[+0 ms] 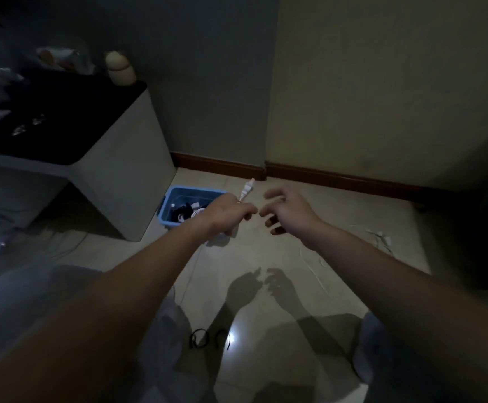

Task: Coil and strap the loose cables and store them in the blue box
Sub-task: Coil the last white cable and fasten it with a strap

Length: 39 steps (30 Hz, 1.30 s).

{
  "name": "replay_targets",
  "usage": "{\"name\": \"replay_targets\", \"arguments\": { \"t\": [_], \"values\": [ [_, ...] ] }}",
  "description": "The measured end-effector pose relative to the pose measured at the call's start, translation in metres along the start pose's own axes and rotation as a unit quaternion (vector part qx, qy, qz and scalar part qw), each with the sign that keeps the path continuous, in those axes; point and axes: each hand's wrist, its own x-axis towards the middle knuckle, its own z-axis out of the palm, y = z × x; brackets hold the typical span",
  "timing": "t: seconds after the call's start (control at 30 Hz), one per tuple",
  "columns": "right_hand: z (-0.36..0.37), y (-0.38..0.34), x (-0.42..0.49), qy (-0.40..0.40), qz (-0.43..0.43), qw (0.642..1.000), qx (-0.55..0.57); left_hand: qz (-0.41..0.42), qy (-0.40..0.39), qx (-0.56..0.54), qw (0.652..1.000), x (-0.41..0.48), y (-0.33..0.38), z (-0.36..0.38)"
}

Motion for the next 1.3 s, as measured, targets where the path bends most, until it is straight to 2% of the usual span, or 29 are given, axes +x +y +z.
{"name": "replay_targets", "arguments": {
  "t": [0.13, 0.37, 0.47, 0.6, 0.77, 0.87, 1.0, 1.13, 1.17, 1.3],
  "values": [
    [0.038, 0.054, 0.015, -0.067, 0.07, 0.986, -0.137, -0.065, -0.003, 0.084, 0.994, -0.002, -0.061, 0.022],
    [0.106, 0.155, 0.03, -0.176, 0.1, 0.953, -0.225, -0.187, -0.044, 0.149, 0.97, -0.001, -0.169, 0.05],
    [0.131, 0.197, 0.031, -0.212, 0.088, 0.938, -0.259, -0.202, -0.046, 0.149, 0.967, 0.009, -0.194, 0.058],
    [0.162, 0.251, 0.035, -0.282, 0.102, 0.888, -0.347, -0.2, -0.068, 0.177, 0.961, 0.03, -0.213, 0.063],
    [0.185, 0.295, 0.03, -0.357, 0.021, 0.825, -0.438, -0.201, -0.081, 0.183, 0.959, 0.059, -0.222, 0.065],
    [0.191, 0.313, 0.028, -0.359, 0.02, 0.818, -0.448, -0.203, -0.076, 0.17, 0.961, 0.073, -0.225, 0.065],
    [0.189, 0.323, 0.029, -0.37, -0.039, 0.798, -0.475, -0.208, -0.071, 0.129, 0.967, 0.082, -0.225, 0.068],
    [0.191, 0.319, 0.033, -0.369, -0.042, 0.794, -0.482, -0.221, -0.062, 0.019, 0.973, 0.082, -0.214, 0.065],
    [0.19, 0.318, 0.035, -0.359, -0.037, 0.802, -0.476, -0.225, -0.063, -0.013, 0.972, 0.081, -0.21, 0.064],
    [0.173, 0.293, 0.049, -0.253, 0.003, 0.887, -0.387, -0.238, -0.094, -0.127, 0.958, 0.076, -0.185, 0.053]
  ]
}}
